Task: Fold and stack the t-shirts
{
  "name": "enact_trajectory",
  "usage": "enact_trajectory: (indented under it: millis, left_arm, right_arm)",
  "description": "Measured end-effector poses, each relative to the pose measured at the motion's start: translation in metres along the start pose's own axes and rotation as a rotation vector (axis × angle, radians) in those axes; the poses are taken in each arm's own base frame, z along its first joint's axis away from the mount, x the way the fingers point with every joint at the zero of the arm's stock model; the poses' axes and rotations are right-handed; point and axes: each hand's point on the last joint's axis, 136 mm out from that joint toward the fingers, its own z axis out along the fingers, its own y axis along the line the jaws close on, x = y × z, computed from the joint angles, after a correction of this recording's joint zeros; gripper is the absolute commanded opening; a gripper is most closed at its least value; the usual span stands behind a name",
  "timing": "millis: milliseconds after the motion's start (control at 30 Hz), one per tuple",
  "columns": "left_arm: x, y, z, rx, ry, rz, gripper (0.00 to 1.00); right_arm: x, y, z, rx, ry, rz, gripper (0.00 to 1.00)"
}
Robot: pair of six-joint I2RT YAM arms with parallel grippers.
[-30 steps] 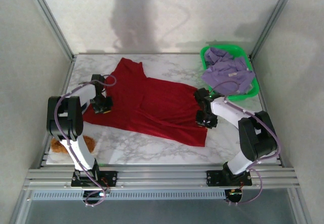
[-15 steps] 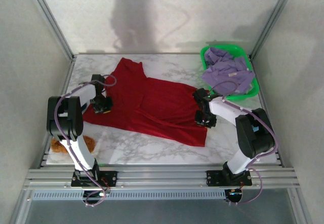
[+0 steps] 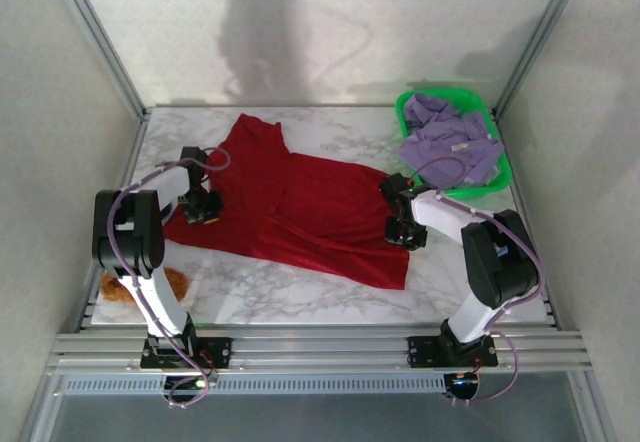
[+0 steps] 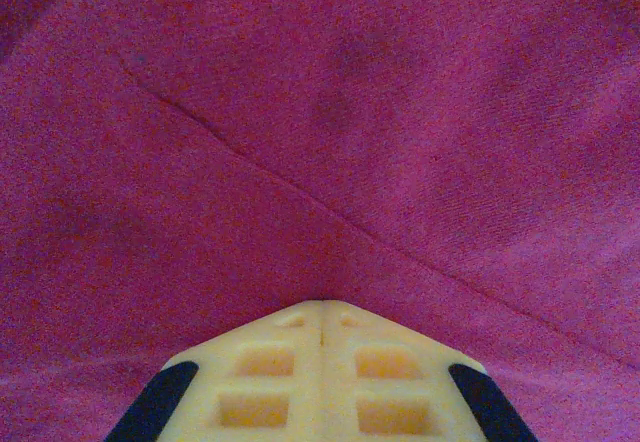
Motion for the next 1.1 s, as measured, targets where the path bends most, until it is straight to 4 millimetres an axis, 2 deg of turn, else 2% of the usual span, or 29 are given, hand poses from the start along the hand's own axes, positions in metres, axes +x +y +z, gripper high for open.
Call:
enact_trajectory:
  millis: [67,267,600,700,767,833,867,1000,1100]
  left_arm:
    - [0.0,0.0,0.0,0.0,0.0,0.0,0.0]
    - [0.0,0.0,0.0,0.0,0.0,0.0,0.0]
    - [0.0,0.0,0.0,0.0,0.0,0.001,0.0]
    - [0.0,0.0,0.0,0.0,0.0,0.001,0.0]
    - [0.0,0.0,0.0,0.0,0.0,0.0,0.0]
    - [0.0,0.0,0.0,0.0,0.0,0.001,0.0]
    - [0.0,0.0,0.0,0.0,0.0,0.0,0.0]
    - [0.0,0.0,0.0,0.0,0.0,0.0,0.0]
    - [0.0,0.0,-0.002,-0.001,0.0,0.001,0.0]
  right_arm:
    - [-0.002,0.0,0.0,-0.001,-0.007,-0.005,0.0]
    - [-0.004,-0.001,-0.002,0.008,-0.022,-0.008,0.0]
    - [0.016,-0.016,-0.001,0.052,0.033,0.008,0.0]
    - [0.016,-0.017,-0.001,0.054,0.036,0.008,0.0]
    - [0.017,-0.018,-0.001,0.059,0.037,0.009,0.05]
    - [0.018,-0.019,-0.002,0.064,0.044,0.007,0.18]
    - [0.019,-0.02,-0.002,0.068,0.046,0.004,0.21]
    - [0.023,-0.025,-0.011,0.077,0.048,0.008,0.27]
    - [0.023,-0.028,-0.026,0.064,0.032,0.013,0.28]
